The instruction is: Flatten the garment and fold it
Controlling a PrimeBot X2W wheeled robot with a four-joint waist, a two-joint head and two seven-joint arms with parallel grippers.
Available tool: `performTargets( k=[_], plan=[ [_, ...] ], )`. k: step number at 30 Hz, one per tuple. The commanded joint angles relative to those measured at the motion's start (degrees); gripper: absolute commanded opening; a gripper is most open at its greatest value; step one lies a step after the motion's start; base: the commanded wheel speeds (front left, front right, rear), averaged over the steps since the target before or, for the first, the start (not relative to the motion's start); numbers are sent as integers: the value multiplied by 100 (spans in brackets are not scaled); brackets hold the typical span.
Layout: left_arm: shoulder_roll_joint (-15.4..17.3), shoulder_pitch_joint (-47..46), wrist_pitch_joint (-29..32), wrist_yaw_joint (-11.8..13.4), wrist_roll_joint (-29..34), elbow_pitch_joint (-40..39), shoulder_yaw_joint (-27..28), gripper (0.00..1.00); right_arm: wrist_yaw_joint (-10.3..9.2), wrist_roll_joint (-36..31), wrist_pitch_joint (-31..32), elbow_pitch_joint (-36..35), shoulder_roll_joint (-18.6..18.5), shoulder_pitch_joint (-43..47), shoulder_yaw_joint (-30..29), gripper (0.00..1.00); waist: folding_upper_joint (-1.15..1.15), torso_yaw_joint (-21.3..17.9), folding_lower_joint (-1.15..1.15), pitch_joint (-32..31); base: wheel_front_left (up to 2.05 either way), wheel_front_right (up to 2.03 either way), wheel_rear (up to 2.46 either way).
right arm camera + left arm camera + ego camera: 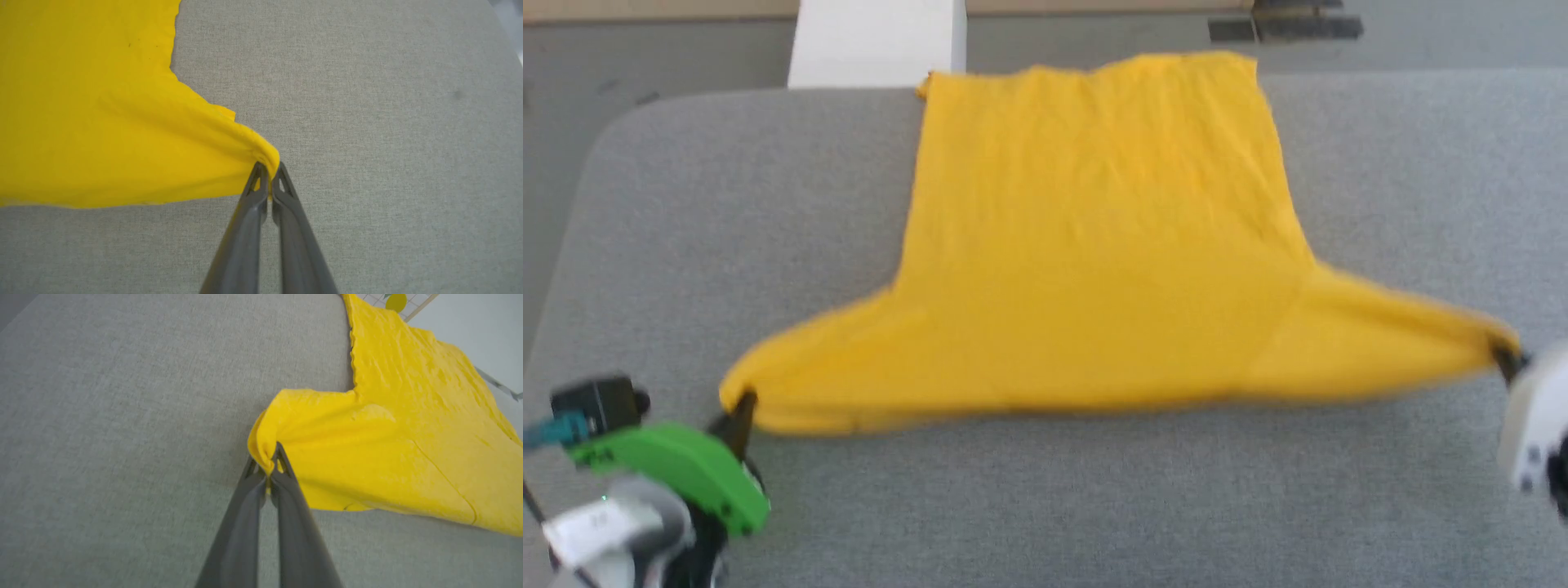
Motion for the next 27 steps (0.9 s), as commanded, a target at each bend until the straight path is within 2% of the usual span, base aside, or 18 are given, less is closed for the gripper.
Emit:
performTargets(
  k=[1, 5, 10, 14, 19, 22, 27],
  plan=[
    [-43, 291, 46, 130, -12, -203, 41, 0, -9, -23, 171, -282, 199, 359, -174, 0, 0, 115, 1, -339, 0, 0, 0],
    [-174, 1035, 182, 398, 4, -618, 3, 0, -9, -185, 474, -909, 878, 1310, -701, 0, 0, 159, 1, -445, 0, 0, 0],
    [-343, 1679, 261, 610, -20, -684, -53, 0, -9, -360, 373, -879, 1286, 2022, -1126, 0, 0, 179, 1, -524, 0, 0, 0],
    [-369, 2001, 288, 760, 108, -557, -131, 0, -9, -147, 33, -297, 1325, 2230, -1201, 0, 0, 148, 1, -567, 0, 0, 0],
    [-439, 2149, 291, 812, 158, -376, -246, 0, -9, -16, -589, 652, 1328, 2186, -1069, 0, 0, 112, 1, -622, 0, 0, 0],
    [-496, 2123, 262, 787, 129, -355, -290, 0, -9, 4, -985, 1165, 1329, 2049, -911, 0, 0, 104, 1, -642, 0, 0, 0],
    [-541, 2063, 123, 627, 21, -314, -282, 0, -9, 25, -1292, 1589, 1329, 1914, -812, 0, 0, 132, 1, -672, 0, 0, 0]
  ],
)
